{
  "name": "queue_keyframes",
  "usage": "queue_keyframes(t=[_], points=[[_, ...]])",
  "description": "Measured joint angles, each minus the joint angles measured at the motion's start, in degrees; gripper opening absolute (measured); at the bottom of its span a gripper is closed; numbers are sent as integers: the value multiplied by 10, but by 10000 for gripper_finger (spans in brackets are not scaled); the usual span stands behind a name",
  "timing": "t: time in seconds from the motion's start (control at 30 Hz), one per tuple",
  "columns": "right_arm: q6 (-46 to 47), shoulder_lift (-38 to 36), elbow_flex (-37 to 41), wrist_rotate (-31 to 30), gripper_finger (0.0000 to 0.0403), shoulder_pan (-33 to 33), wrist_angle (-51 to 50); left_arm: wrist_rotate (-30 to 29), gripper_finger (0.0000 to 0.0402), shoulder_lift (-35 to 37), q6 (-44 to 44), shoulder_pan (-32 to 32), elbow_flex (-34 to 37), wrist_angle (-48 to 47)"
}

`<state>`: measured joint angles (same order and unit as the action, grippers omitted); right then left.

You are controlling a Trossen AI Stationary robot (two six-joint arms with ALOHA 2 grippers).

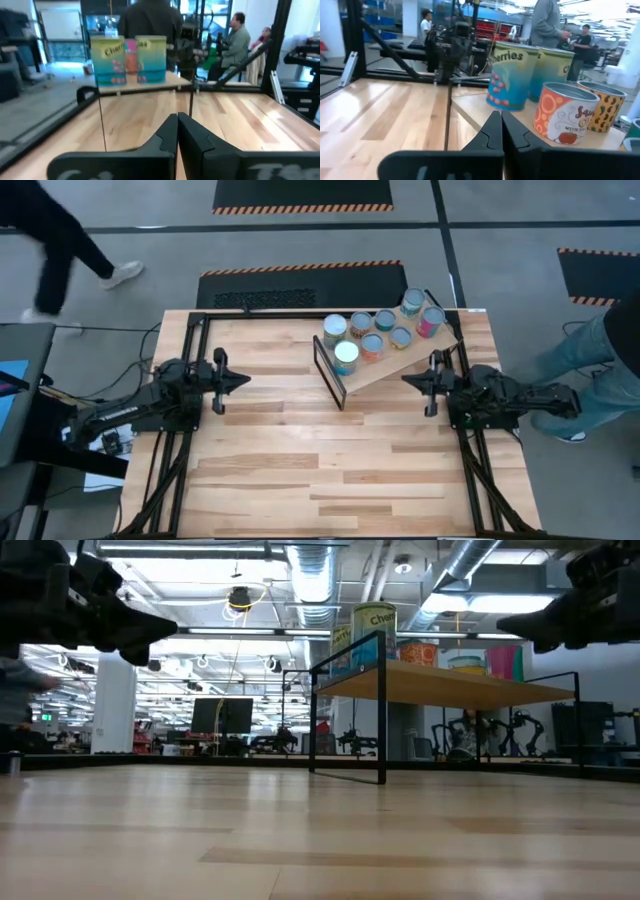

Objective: Pick and place cans onto a shelf
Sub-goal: Return to Home Position

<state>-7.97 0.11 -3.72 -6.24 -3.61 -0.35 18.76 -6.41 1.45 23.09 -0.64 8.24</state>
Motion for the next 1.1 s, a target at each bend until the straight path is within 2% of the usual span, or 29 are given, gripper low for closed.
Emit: queue_keyframes(t=[0.13,0.47,0.67,0.83,1.0,1.1], points=[[29,1,32,-25,4,-1,39,-30,0,65,2,4,0,-35],[79,24,32,-56,10,-3,36,-47,0,59,36,4,1,-42],[76,58,33,-57,27,-3,34,-110,0,49,26,4,1,-51],[121,87,33,-57,32,-3,33,-150,0,45,44,4,2,-58],[125,98,33,-57,30,-3,32,-156,0,45,24,4,2,-59],[125,97,33,-57,28,-3,32,-156,0,45,43,4,2,-59]])
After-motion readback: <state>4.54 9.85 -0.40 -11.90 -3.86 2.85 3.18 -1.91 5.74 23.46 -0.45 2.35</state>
